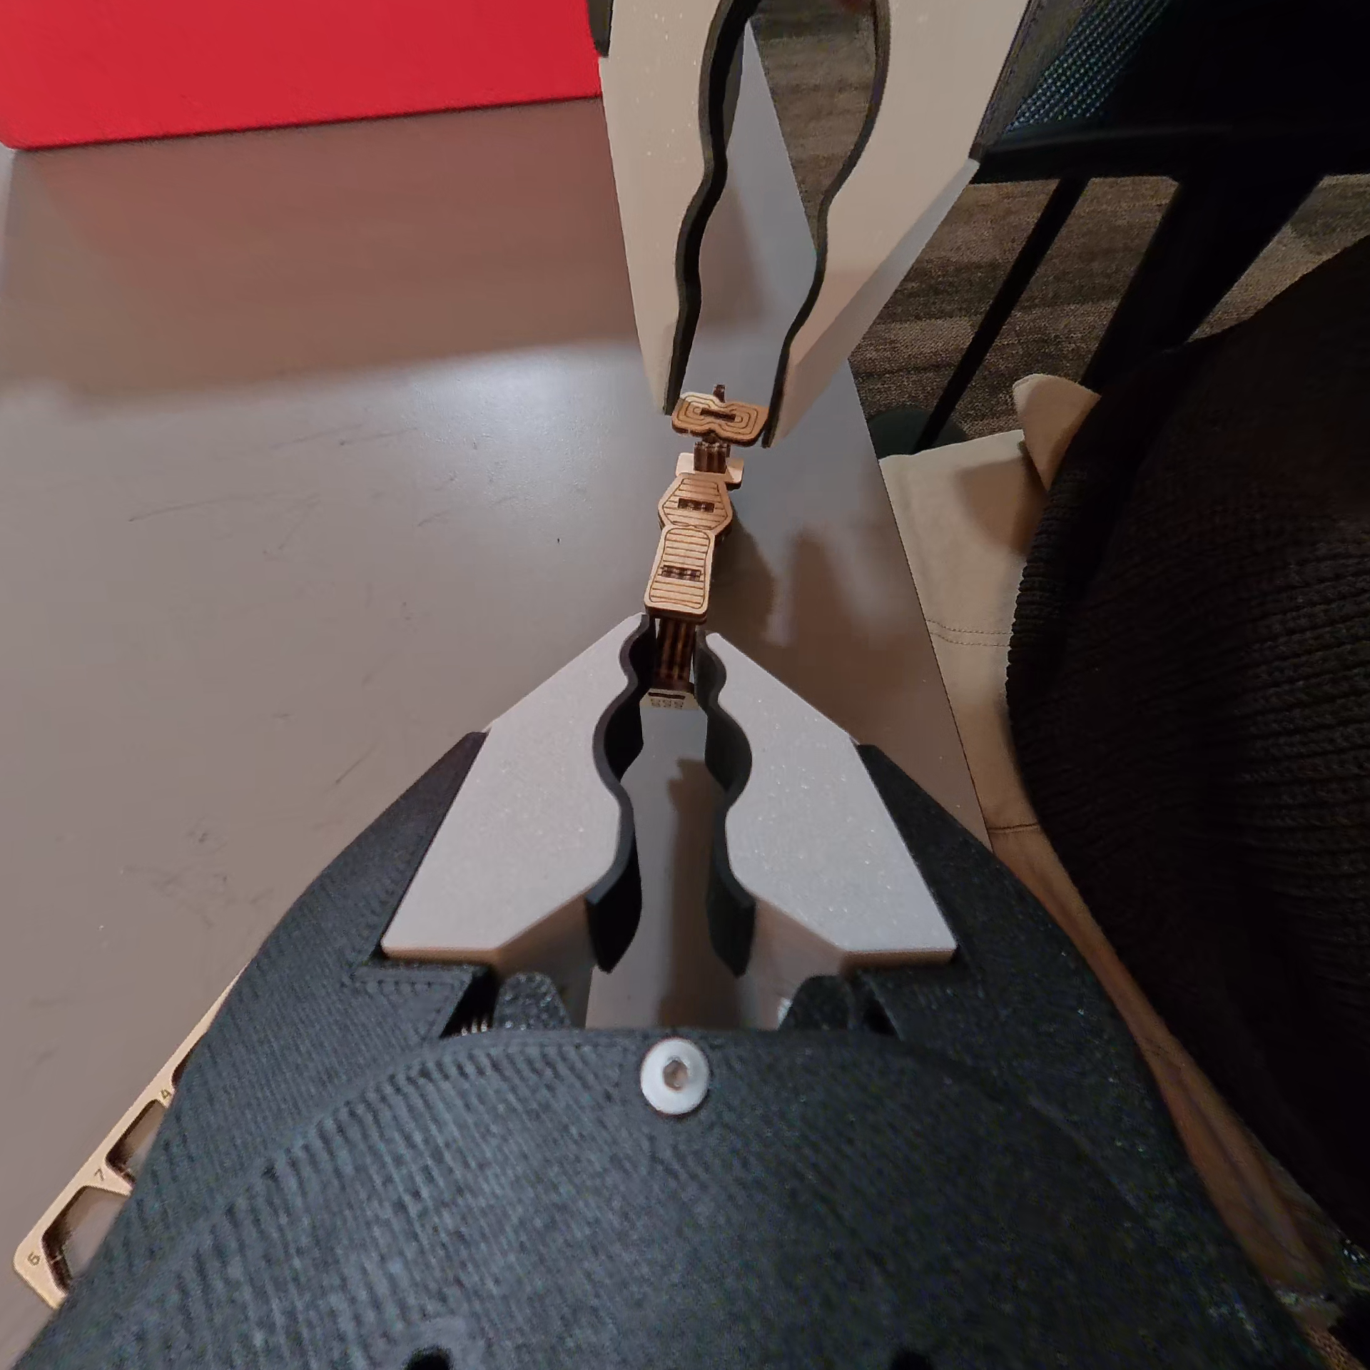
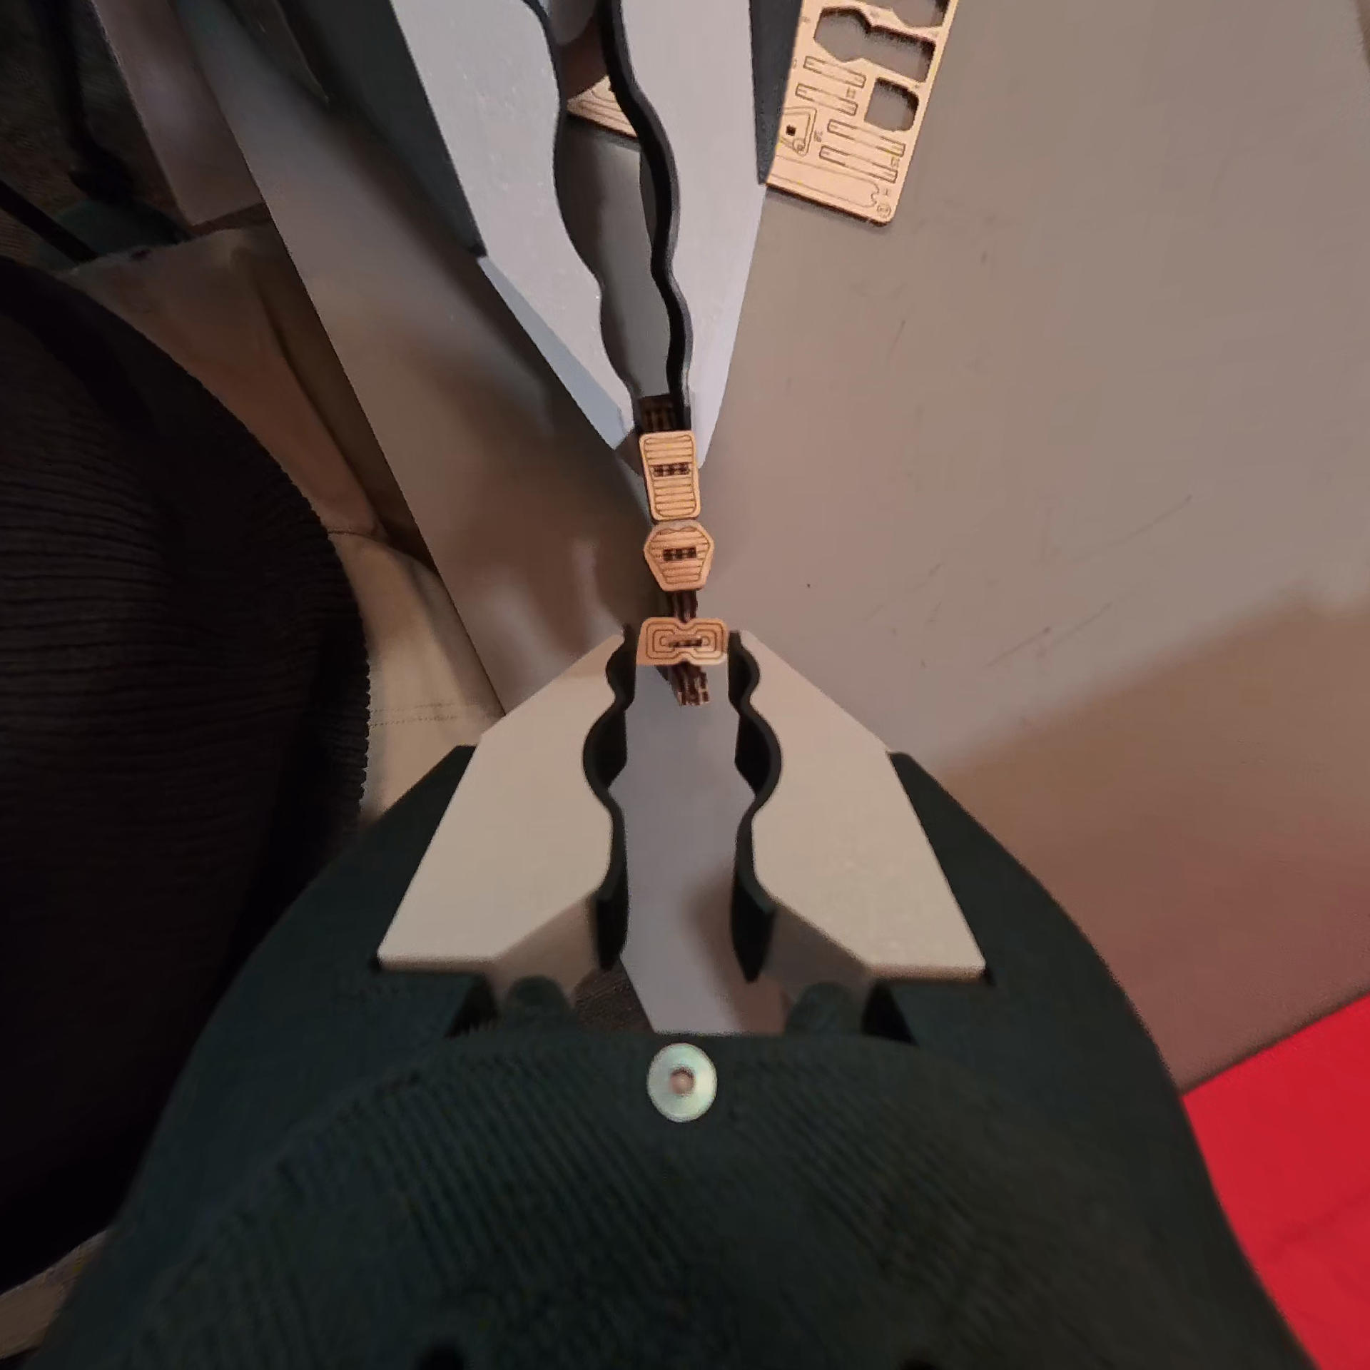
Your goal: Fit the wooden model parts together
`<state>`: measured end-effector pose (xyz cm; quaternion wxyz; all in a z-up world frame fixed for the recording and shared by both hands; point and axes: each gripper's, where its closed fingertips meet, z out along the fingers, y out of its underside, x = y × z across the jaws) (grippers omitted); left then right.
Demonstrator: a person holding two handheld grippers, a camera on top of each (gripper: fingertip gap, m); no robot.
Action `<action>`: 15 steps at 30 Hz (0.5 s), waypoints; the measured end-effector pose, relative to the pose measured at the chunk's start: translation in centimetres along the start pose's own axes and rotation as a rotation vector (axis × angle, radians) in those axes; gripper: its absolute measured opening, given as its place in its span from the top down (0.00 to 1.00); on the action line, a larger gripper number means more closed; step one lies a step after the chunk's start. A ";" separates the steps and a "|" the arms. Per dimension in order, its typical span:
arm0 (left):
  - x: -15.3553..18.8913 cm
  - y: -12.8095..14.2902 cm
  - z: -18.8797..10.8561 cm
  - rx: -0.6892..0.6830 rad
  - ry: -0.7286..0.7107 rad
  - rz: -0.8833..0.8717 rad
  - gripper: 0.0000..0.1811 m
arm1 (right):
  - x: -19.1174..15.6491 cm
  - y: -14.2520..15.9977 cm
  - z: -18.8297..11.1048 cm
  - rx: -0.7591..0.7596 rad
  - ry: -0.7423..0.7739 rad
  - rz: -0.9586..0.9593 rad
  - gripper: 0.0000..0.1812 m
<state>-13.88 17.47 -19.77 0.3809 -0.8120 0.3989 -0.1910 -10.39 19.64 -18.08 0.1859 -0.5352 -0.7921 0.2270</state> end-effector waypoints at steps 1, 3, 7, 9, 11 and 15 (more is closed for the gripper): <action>0.0 0.0 0.0 0.000 0.000 0.000 0.95 | -0.1 -0.1 0.0 0.003 -0.001 -0.011 0.87; 0.0 0.0 0.0 0.001 0.000 0.001 0.95 | -0.1 0.0 0.2 -0.001 -0.003 -0.035 0.87; 0.0 -0.1 0.0 0.002 0.000 0.000 0.95 | -0.1 0.3 0.4 -0.022 -0.015 -0.111 0.87; 0.0 -0.1 0.0 0.002 0.000 -0.002 0.95 | 0.1 0.4 0.4 -0.037 -0.028 -0.115 0.87; 0.0 -0.1 0.0 0.001 -0.002 -0.002 0.95 | 0.1 0.4 0.5 -0.045 -0.049 -0.117 0.87; -0.1 -0.1 0.0 0.000 -0.004 -0.003 0.95 | -0.1 0.3 0.6 -0.049 -0.063 -0.124 0.87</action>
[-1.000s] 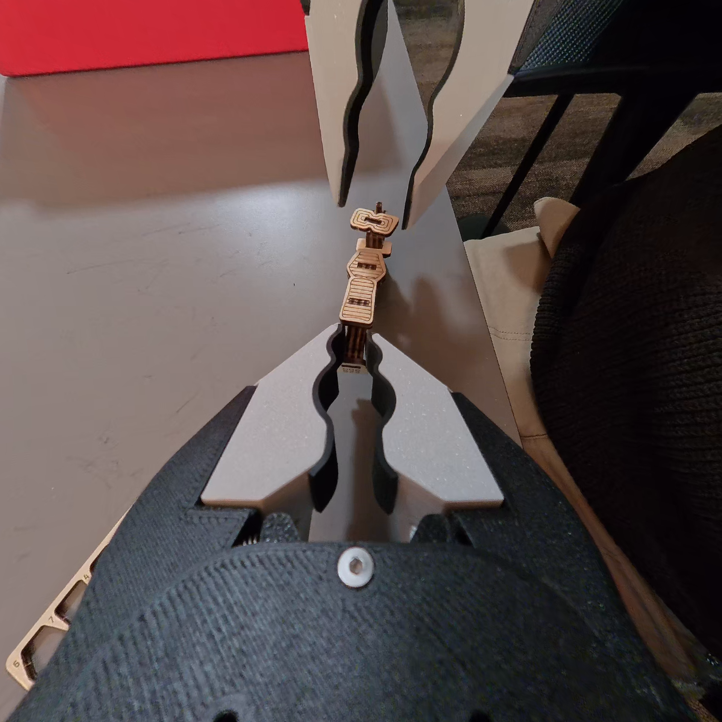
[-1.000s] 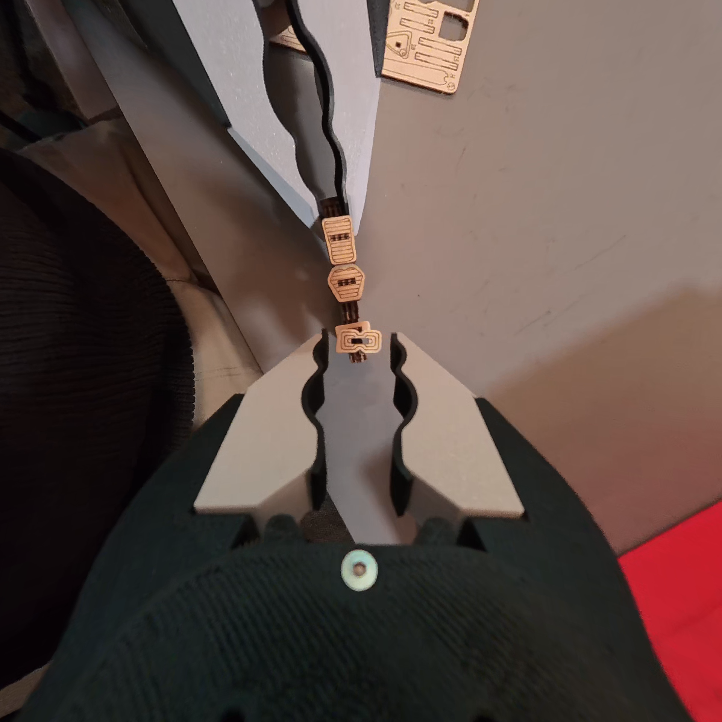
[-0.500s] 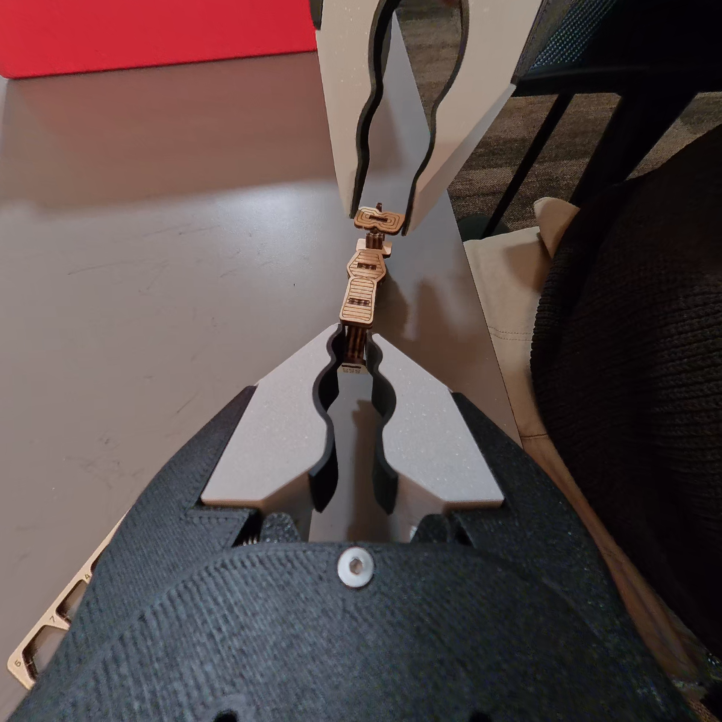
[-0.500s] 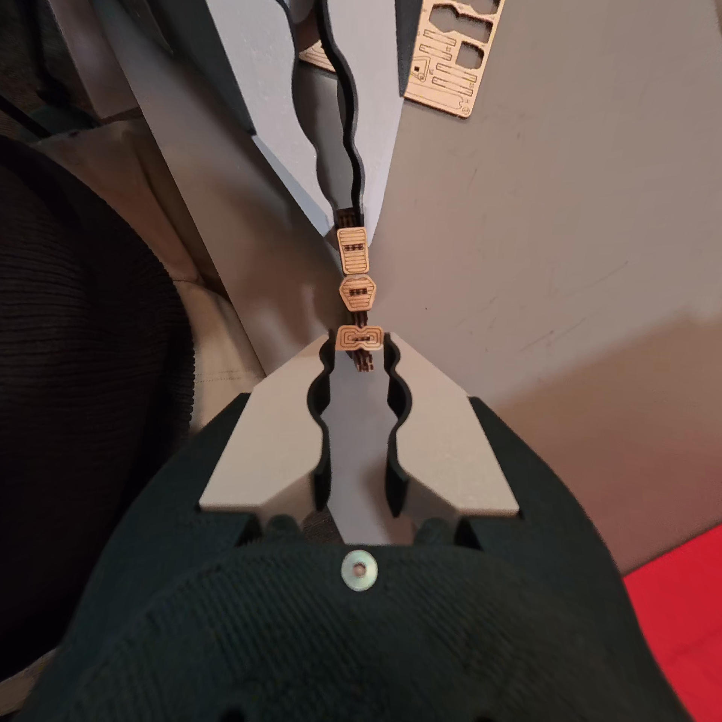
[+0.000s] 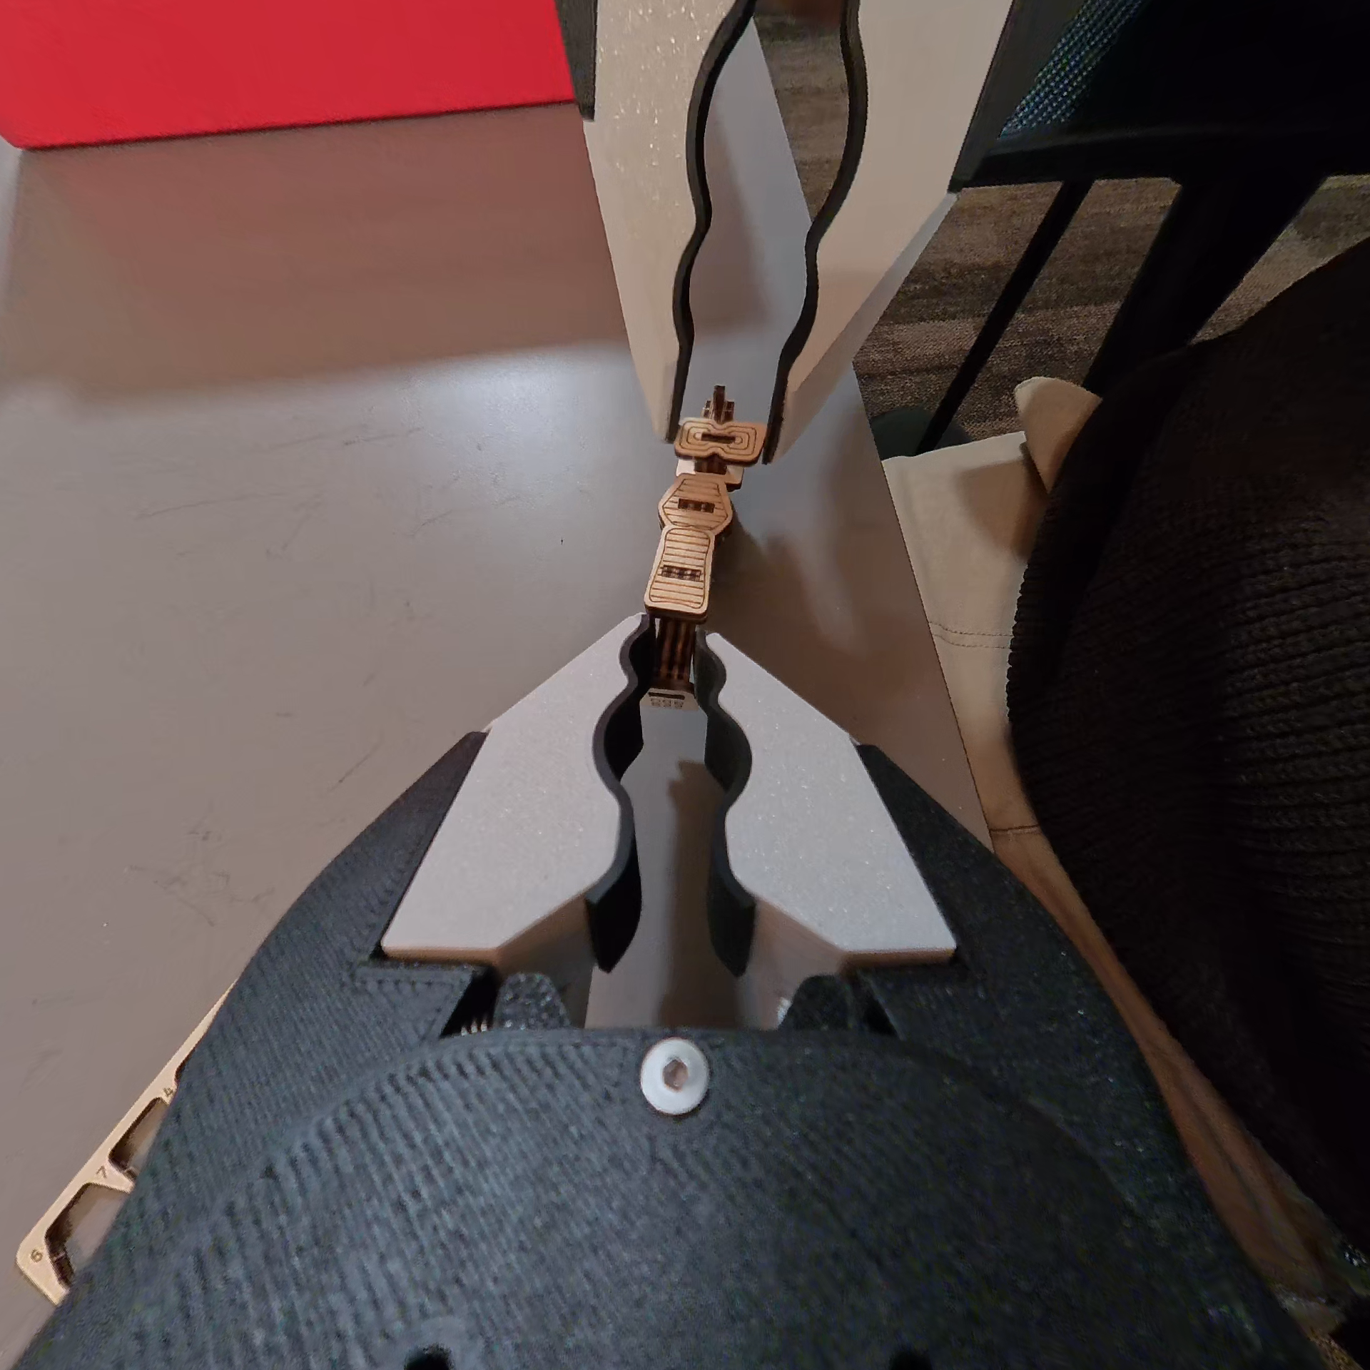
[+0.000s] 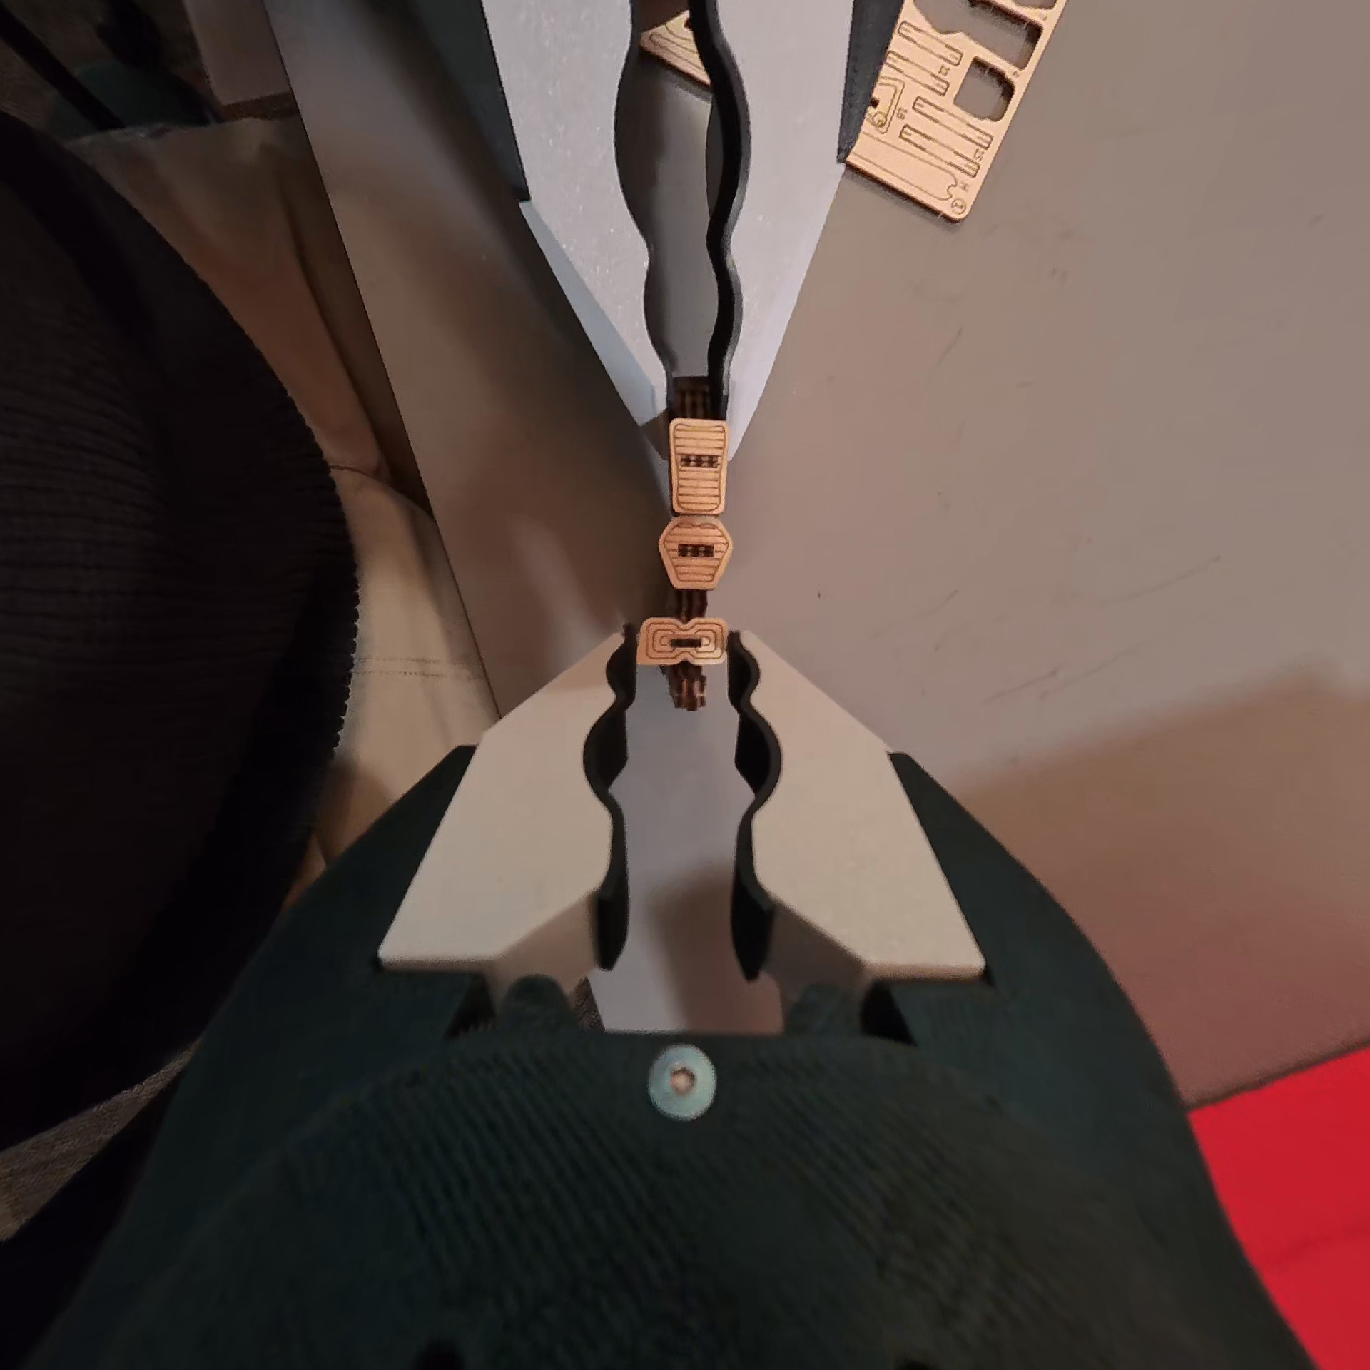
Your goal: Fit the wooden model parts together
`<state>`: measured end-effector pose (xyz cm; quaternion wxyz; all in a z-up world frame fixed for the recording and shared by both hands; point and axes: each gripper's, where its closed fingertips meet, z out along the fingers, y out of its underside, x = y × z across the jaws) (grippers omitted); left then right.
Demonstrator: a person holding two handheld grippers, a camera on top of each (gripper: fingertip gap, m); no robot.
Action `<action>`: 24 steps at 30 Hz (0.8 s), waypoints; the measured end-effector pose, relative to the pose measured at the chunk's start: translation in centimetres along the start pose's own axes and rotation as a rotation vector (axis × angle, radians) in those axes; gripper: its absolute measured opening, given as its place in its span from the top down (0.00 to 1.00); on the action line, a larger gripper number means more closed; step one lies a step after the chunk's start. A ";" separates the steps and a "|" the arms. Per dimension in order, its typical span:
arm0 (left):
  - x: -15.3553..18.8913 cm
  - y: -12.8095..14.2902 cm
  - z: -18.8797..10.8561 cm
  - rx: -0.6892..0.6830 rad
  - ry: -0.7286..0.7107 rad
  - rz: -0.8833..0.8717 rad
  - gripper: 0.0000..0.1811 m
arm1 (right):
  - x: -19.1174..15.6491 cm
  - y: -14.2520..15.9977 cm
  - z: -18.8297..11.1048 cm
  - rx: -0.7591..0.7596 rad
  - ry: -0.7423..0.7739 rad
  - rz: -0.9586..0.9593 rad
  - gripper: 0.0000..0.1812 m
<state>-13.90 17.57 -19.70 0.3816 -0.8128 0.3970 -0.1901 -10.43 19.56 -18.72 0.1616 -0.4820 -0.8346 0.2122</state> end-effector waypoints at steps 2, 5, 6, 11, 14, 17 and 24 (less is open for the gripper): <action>0.0 0.0 0.0 0.001 0.001 -0.001 0.95 | -0.1 0.2 0.1 -0.006 -0.004 0.001 0.87; 0.0 0.1 0.0 0.002 0.003 -0.003 0.95 | 0.0 0.3 0.1 -0.005 -0.005 0.008 0.87; 0.0 0.0 0.0 0.003 0.004 -0.003 0.95 | 0.0 0.3 0.1 -0.004 -0.006 0.009 0.87; 0.0 0.1 0.0 0.003 0.003 -0.001 0.95 | 0.1 0.2 0.2 -0.005 -0.006 0.010 0.87; 0.0 0.0 0.0 0.004 0.003 0.000 0.95 | 0.1 0.2 0.2 -0.007 -0.005 0.014 0.87; 0.0 0.0 0.0 0.006 0.002 0.002 0.95 | 0.1 0.2 0.2 -0.012 -0.002 0.014 0.87; 0.0 0.0 -0.1 0.009 0.006 0.000 0.95 | 0.2 0.2 0.2 -0.012 -0.002 0.010 0.87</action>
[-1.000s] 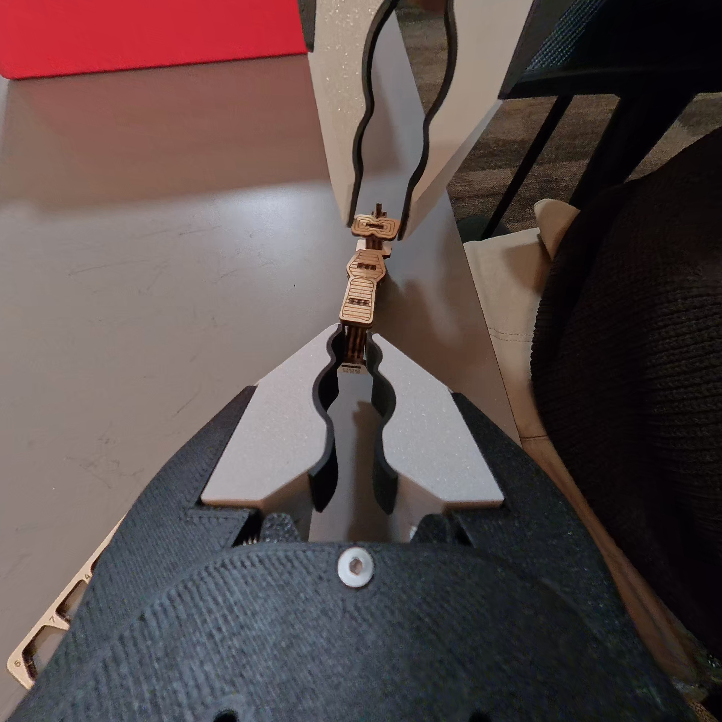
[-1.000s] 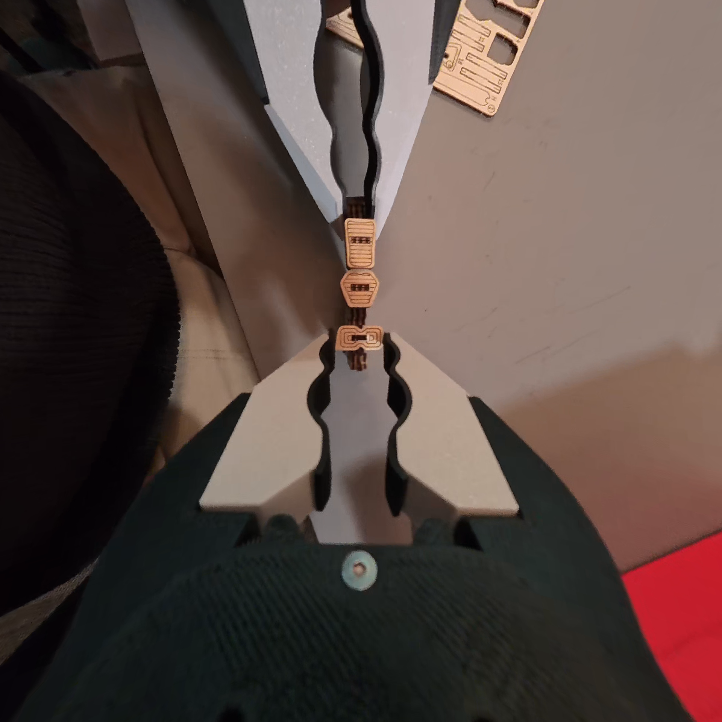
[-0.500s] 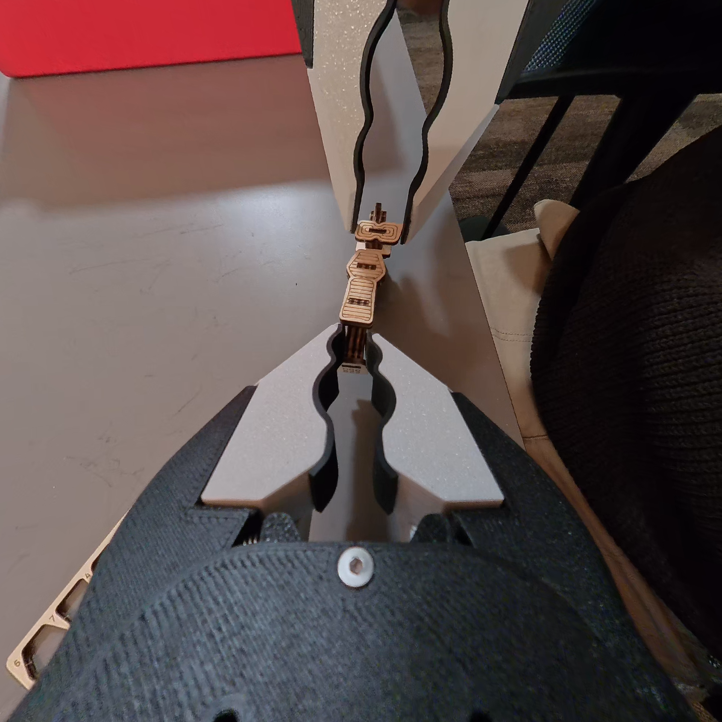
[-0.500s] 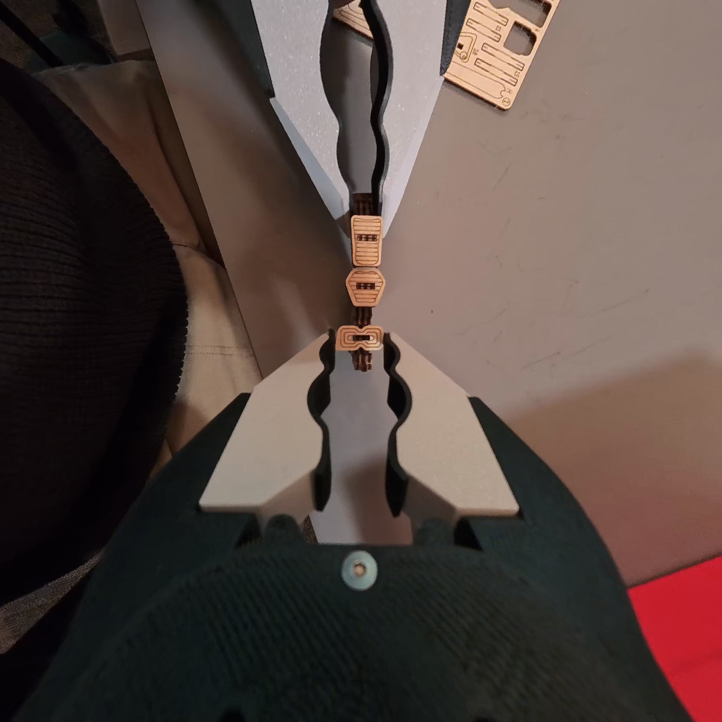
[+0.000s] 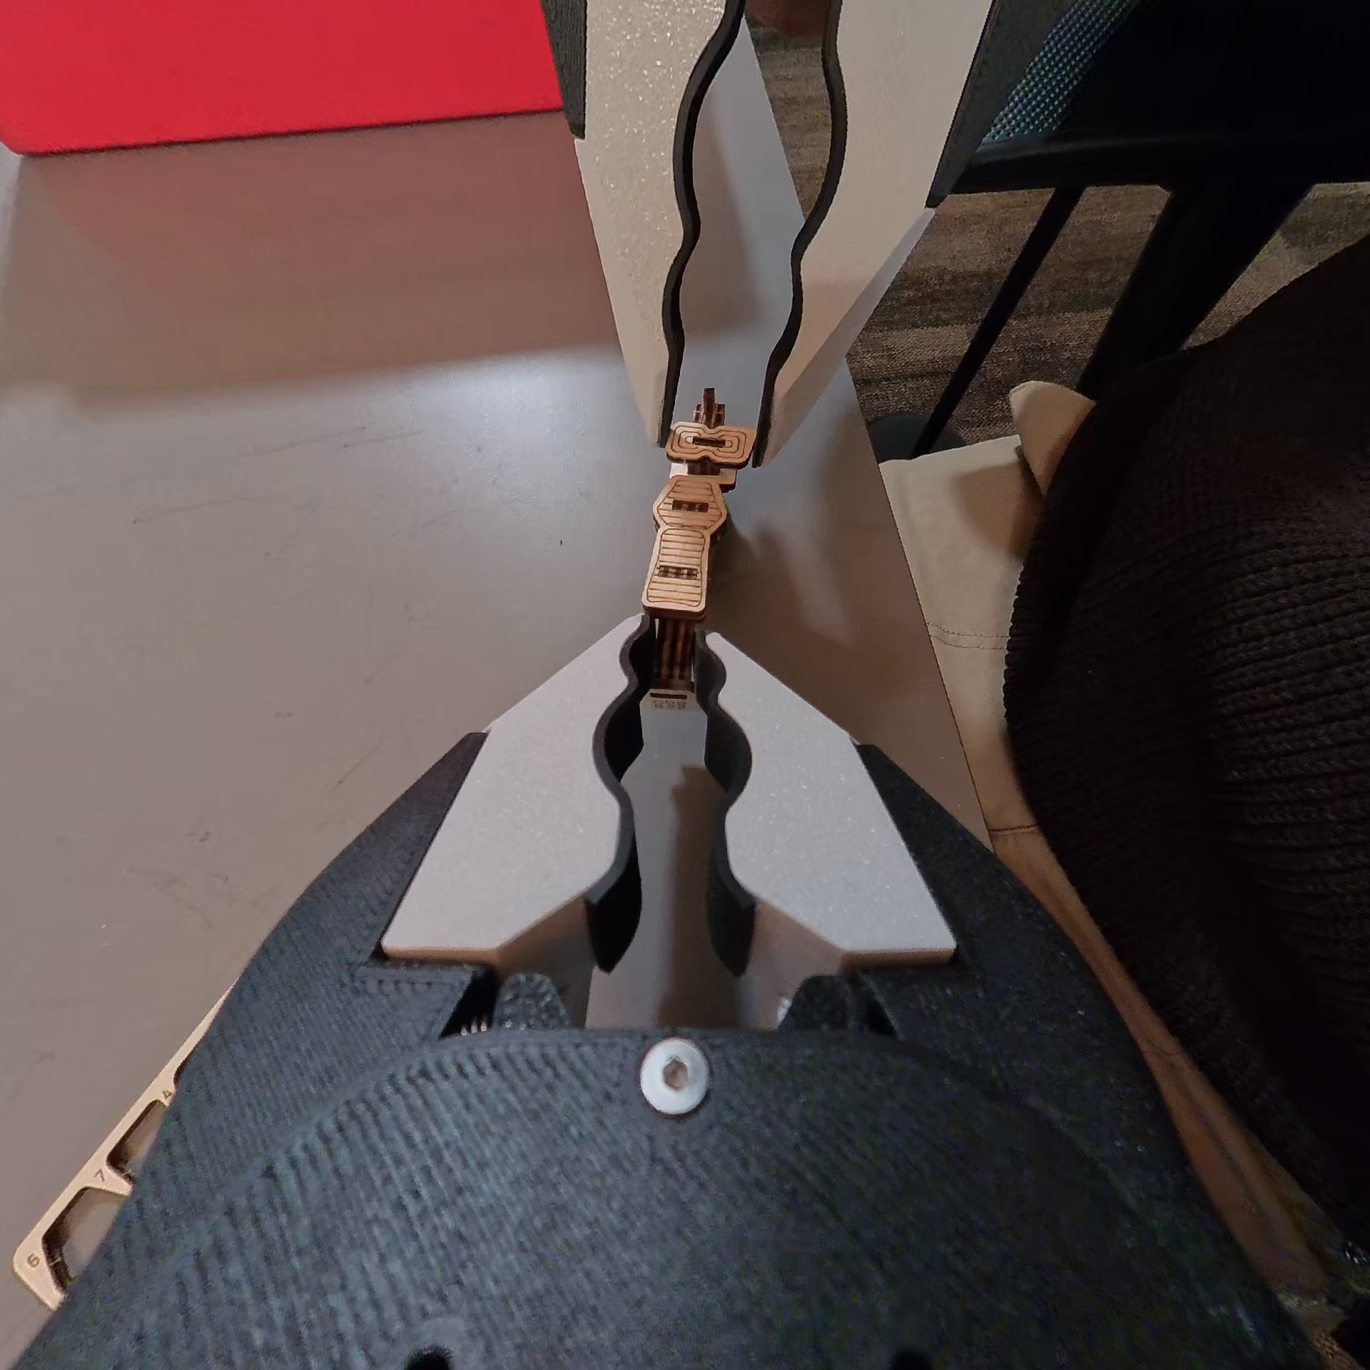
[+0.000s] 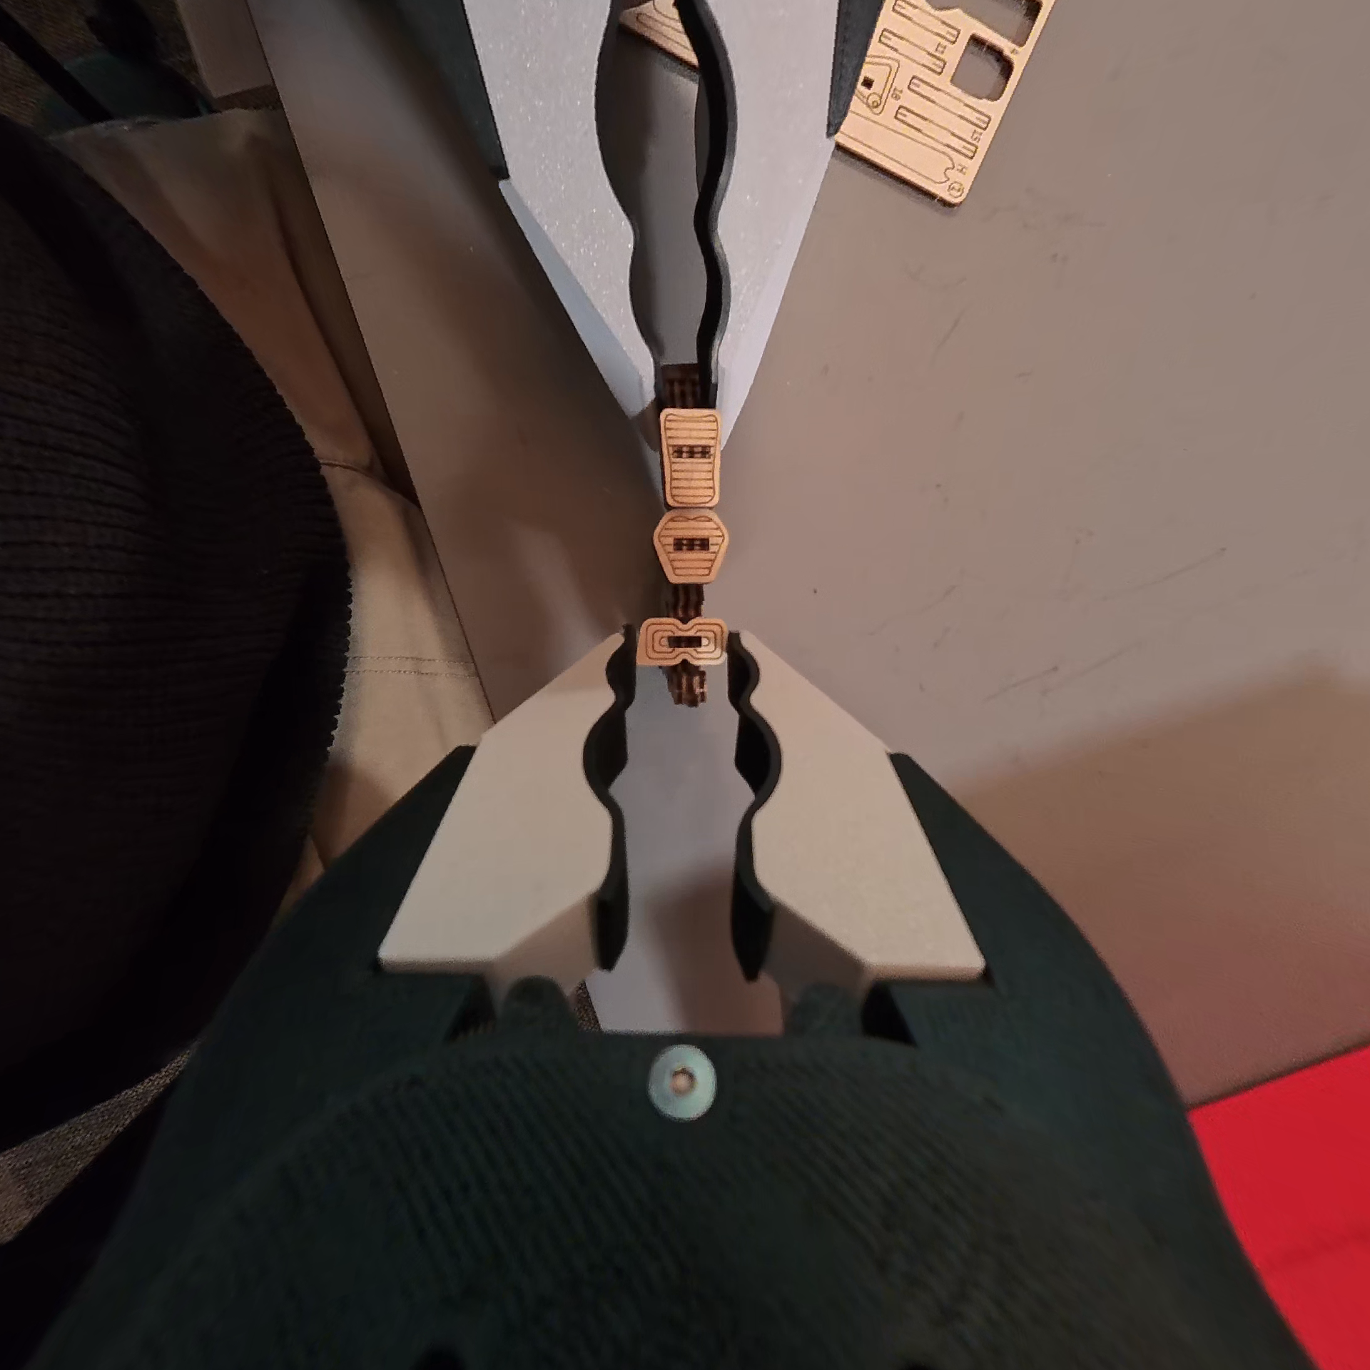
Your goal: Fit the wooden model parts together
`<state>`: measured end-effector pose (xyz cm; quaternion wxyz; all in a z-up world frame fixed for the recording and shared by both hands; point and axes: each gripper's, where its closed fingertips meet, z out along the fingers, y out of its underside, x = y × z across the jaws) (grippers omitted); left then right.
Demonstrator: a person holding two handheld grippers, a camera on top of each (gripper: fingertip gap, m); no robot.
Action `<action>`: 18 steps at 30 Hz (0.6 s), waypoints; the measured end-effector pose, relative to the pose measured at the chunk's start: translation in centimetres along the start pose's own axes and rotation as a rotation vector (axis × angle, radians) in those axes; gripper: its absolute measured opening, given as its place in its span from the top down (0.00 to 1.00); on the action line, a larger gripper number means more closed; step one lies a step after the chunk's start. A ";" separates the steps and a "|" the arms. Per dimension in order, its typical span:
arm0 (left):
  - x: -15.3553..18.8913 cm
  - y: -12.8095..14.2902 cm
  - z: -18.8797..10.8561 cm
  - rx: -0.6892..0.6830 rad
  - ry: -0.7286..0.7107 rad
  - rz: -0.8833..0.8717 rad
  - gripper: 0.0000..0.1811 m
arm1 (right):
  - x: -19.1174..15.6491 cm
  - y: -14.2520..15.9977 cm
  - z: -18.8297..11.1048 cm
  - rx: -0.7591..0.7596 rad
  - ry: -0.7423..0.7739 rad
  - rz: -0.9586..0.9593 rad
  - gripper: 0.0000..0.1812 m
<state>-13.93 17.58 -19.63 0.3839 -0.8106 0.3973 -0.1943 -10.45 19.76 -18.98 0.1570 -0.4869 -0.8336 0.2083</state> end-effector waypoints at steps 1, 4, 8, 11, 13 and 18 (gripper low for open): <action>0.0 0.0 0.0 0.000 0.000 0.001 0.95 | 0.0 0.0 0.0 0.001 -0.001 0.001 0.87; 0.1 0.0 0.0 0.000 0.003 0.002 0.95 | 0.2 0.0 -0.1 0.002 0.008 -0.002 0.87; 0.0 0.0 0.0 -0.003 -0.002 0.004 0.95 | 0.0 0.0 0.0 0.001 -0.006 0.003 0.87; 0.0 0.0 0.0 -0.002 -0.002 0.004 0.95 | -0.1 0.0 0.0 -0.001 -0.004 0.001 0.87; 0.0 0.1 0.0 -0.004 -0.004 0.006 0.95 | -0.1 0.0 0.0 0.000 -0.006 0.003 0.87; 0.0 0.1 0.1 -0.005 -0.004 0.005 0.95 | -0.1 0.0 0.0 -0.005 -0.001 -0.003 0.87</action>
